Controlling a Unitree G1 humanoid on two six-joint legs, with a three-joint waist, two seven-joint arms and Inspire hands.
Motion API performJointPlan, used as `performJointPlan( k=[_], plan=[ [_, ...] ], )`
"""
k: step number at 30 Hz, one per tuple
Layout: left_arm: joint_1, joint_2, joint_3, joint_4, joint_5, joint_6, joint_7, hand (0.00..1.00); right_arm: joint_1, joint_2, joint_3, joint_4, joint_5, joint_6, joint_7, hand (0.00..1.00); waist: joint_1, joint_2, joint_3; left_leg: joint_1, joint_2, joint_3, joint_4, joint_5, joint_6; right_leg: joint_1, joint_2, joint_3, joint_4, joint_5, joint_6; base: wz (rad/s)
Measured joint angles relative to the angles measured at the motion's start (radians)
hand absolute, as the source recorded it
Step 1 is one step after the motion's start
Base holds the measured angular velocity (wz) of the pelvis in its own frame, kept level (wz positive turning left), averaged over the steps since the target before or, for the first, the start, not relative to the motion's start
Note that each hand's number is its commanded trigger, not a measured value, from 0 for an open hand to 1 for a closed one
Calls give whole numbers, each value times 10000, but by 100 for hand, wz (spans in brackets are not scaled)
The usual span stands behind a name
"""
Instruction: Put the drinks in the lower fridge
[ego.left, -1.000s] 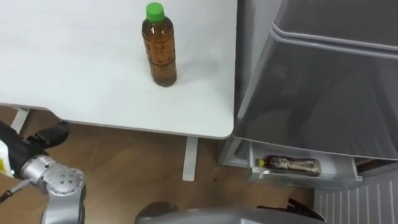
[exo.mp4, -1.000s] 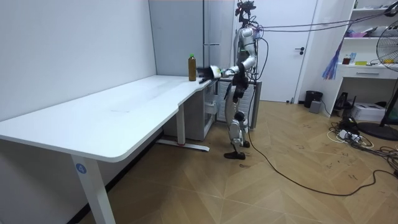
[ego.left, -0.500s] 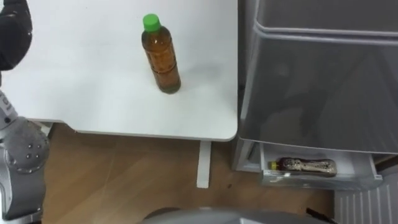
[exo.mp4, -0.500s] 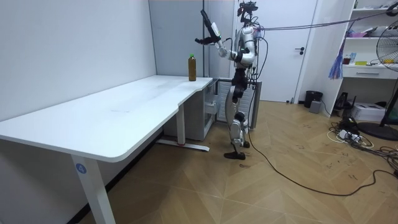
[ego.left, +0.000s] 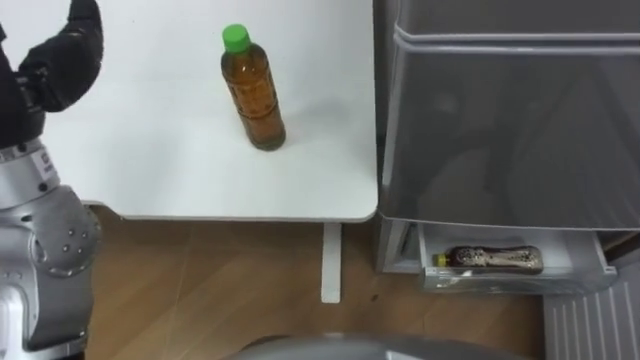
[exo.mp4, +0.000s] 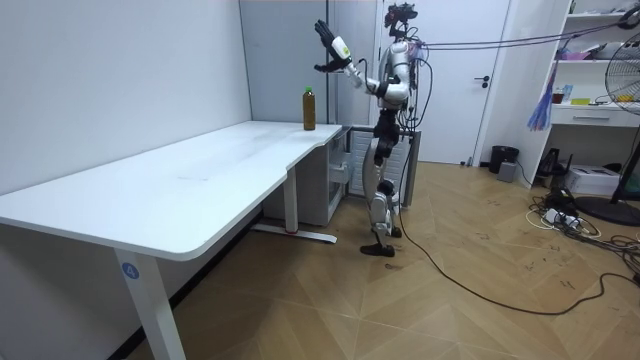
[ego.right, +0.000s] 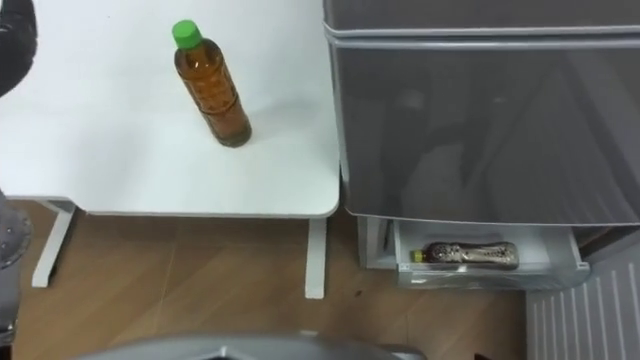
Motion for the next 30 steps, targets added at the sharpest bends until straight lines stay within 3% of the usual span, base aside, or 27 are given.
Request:
performJointPlan(
  k=[2, 5, 9, 12, 17, 19, 23, 30],
  plan=[
    [-82, -35, -168, -27, -1069, 23, -471, 0, -94, 16, 180, -31, -184, 30, 7, 0, -86, -69, 4, -8, -1, 12, -22, 1, -1, -11, -3, 0, 6, -18, -7, 0],
    [-179, -382, -223, -19, -2953, 120, -1322, 0, -314, 114, 169, -49, -947, 109, 22, 0, -185, -269, 85, 4, -3, 28, -54, -1, -3, -27, -10, 8, -2, -51, -13, -1],
    [-166, -680, -446, 24, -4379, 311, -2160, 0, -322, 276, 174, -70, -1208, 240, -18, 0, -140, -517, 29, -52, 0, 70, -82, -4, -4, -111, -17, 17, 9, -57, -13, -2],
    [-162, -685, -833, 424, -5553, 613, -2694, 0, -404, 410, 170, -78, -1114, 439, -186, 0, -126, -616, 40, -40, 5, 61, -96, -10, 0, -127, -13, 13, 89, -54, -12, 1],
    [-158, -742, -1286, 1593, -6255, 864, -3368, 0, -421, 497, 131, -148, -891, 523, -458, 0, -135, -577, 42, -13, 26, 88, -157, -28, 9, -134, -2, 102, 203, -51, -11, -3],
    [-154, -895, -1286, 2011, -6607, 1045, -3498, 0, -413, 497, 129, -151, -866, 613, -456, 0, -147, -556, 41, -37, 41, 105, -166, -28, 9, -140, 14, 186, 237, -49, -13, -7],
    [-154, -1002, -1277, 2252, -6949, 1239, -3745, 0, -397, 489, 75, -145, -859, 781, -444, 0, -162, -515, 34, -31, 53, 99, -163, -30, 10, -163, 32, 418, 319, -50, -14, -2],
    [-151, -999, -1286, 2378, -7103, 1470, -4310, 0, -360, 413, -8, -186, -648, 858, -440, 0, -211, -384, 21, -1, 55, 157, -150, -28, 11, -152, 33, 442, 331, -49, -14, 0]
  ],
)
